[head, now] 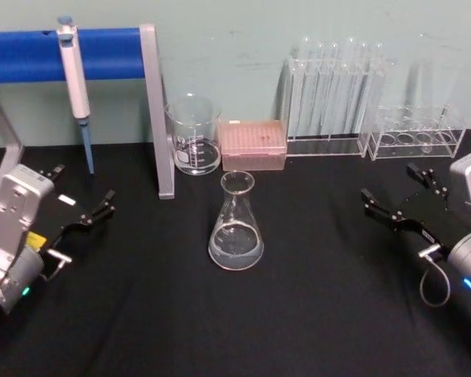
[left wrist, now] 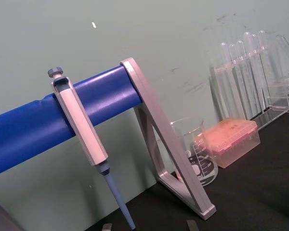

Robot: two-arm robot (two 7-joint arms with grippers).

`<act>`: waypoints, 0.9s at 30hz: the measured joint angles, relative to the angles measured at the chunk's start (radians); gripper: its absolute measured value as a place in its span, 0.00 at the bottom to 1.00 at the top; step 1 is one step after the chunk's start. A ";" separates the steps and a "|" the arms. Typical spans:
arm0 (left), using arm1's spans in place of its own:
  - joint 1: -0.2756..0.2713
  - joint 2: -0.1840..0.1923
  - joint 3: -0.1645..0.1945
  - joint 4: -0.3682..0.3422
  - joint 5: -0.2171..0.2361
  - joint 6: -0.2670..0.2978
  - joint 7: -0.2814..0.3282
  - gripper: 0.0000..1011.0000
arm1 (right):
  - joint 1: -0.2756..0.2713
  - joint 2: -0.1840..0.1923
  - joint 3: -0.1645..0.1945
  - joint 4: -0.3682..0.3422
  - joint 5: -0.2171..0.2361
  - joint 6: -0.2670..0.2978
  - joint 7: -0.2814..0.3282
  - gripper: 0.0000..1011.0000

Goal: Grasp the erlenmeyer flask with one hand, shake it three times, then place it back.

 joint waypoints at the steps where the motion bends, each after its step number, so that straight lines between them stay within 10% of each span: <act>1: 0.000 0.000 0.000 0.000 0.000 0.000 0.000 0.99 | -0.008 0.002 0.010 -0.010 0.027 0.008 0.025 0.99; 9: 0.000 0.000 0.000 0.000 0.000 0.000 0.000 0.99 | -0.039 0.011 0.041 -0.057 0.124 0.044 0.151 0.99; 27: 0.000 0.000 0.000 0.000 0.000 0.000 0.000 0.99 | -0.048 -0.027 0.044 -0.076 0.161 0.072 0.288 0.99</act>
